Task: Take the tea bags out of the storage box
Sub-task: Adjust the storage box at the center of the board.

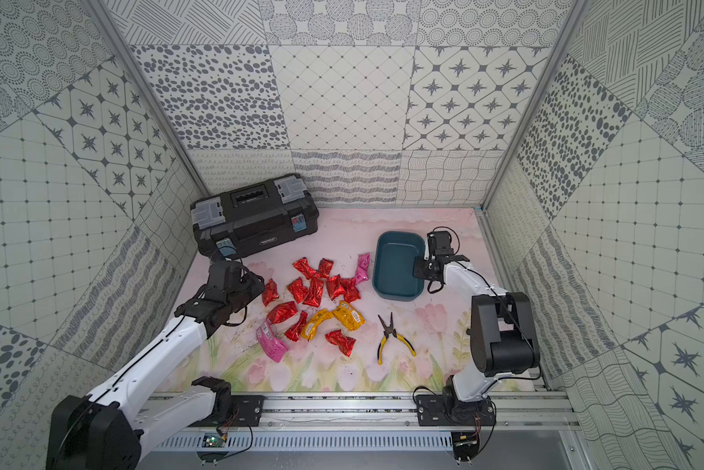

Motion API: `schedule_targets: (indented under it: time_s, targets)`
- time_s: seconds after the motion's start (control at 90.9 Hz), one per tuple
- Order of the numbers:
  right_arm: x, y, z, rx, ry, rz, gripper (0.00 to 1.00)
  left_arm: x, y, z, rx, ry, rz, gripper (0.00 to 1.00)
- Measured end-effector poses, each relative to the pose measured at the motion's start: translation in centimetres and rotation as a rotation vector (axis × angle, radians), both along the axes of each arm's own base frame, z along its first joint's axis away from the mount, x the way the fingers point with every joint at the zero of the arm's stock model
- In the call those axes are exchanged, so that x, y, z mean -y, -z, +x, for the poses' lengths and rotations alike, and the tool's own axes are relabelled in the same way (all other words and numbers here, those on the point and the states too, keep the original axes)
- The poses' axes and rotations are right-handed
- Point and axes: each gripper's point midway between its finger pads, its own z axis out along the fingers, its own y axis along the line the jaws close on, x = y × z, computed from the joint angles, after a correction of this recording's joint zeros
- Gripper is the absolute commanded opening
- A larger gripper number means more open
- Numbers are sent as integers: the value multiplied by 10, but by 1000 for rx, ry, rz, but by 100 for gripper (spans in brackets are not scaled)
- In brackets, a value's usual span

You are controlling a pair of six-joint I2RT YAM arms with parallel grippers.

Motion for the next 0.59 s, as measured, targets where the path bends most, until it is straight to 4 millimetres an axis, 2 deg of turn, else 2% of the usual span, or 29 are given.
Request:
schedule_targets:
  time_s: [0.088,0.198,0.275,0.363,0.473,0.528,0.594]
  targets:
    - [-1,6,-2,-38,-4,3,14,-10,2,-3,3,-38,41,80]
    - [-1,2,-2,-38,-8,1,43,-20,3,-4,4,-74,90,89]
    - [1,-4,-2,-26,4,0,62,-27,3,-3,3,-92,125,95]
    - [5,-22,-3,17,6,-16,76,-35,2,-1,-4,-110,170,98]
    - [15,-62,-2,141,34,-44,86,-46,0,6,-9,-129,216,98]
    - [22,-82,-1,229,59,-63,87,-50,1,11,-13,-128,236,98]
    - [36,-95,-2,327,105,-80,87,-55,4,16,-18,-123,254,98]
